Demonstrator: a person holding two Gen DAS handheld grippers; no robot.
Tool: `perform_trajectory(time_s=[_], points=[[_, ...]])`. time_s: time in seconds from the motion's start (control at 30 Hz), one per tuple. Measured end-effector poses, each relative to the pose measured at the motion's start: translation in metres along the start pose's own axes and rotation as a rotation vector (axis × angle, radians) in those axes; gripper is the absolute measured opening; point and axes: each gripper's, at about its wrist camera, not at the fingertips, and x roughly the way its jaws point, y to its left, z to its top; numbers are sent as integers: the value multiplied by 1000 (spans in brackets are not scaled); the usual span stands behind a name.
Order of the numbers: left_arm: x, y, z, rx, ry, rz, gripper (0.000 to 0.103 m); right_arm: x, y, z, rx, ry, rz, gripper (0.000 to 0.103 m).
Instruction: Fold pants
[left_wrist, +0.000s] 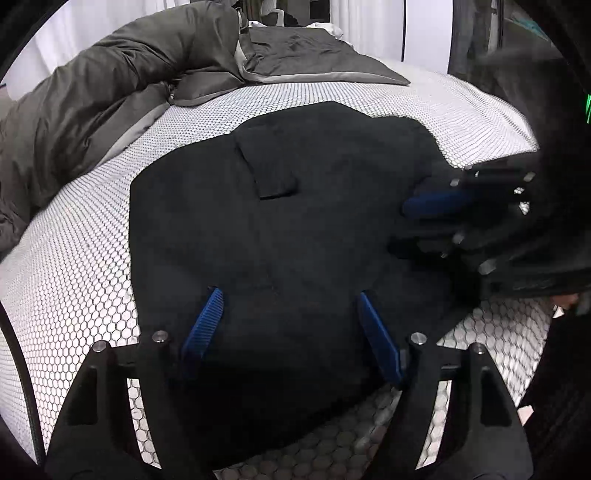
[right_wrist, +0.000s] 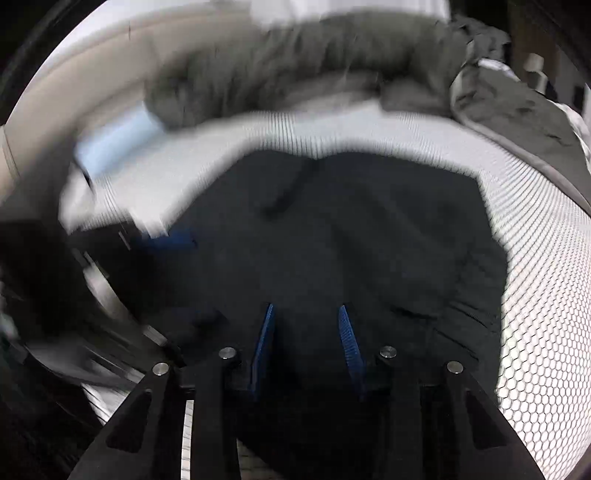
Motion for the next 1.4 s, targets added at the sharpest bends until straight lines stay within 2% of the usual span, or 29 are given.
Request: perform_trajectory(time_s=[0.1, 0.2, 0.33, 0.43, 0.53, 0.6, 0.73, 0.8, 0.9, 1.0, 1.07, 1.13, 1.2, 1.3, 1.4], points=[[-5, 10, -6, -14, 3, 9, 73, -13, -6, -13, -64, 8, -73, 36], [-7, 21, -6, -36, 10, 8, 73, -39, -26, -30, -35, -7, 14, 36], [-19, 25, 2, -58, -5, 25, 73, -53, -37, -36, -11, -35, 3, 38], [-25, 27, 15, -66, -50, 19, 73, -58, -32, -21, 16, -100, 3, 42], [-9, 32, 33, -102, -30, 55, 72, -46, -20, 6, 54, -143, -2, 43], [8, 41, 39, -141, 12, 36, 69, -28, -9, 25, 64, -128, -5, 42], [19, 46, 38, -146, 39, 11, 69, 23, -3, 39, 43, 6, -43, 42], [19, 51, 35, -158, 36, -1, 69, 23, -8, 39, 38, 16, -78, 42], [17, 60, 31, -177, 42, -9, 70, 9, -24, 31, 39, 33, -187, 41], [11, 64, 26, -186, 60, 12, 74, -4, -37, 20, 70, 20, -120, 40], [3, 66, 27, -191, 68, 53, 73, -10, -33, 20, 61, 9, -126, 41], [-12, 69, 29, -191, 27, 71, 72, -17, -29, 20, 74, -11, -111, 43], [-19, 76, 36, -211, -33, 95, 72, -23, -27, 29, 112, -53, -59, 43], [-9, 83, 55, -223, -46, 140, 72, -18, -24, 51, 150, -91, -70, 43], [16, 85, 75, -211, -7, 157, 72, 6, -21, 70, 166, -61, -60, 43]])
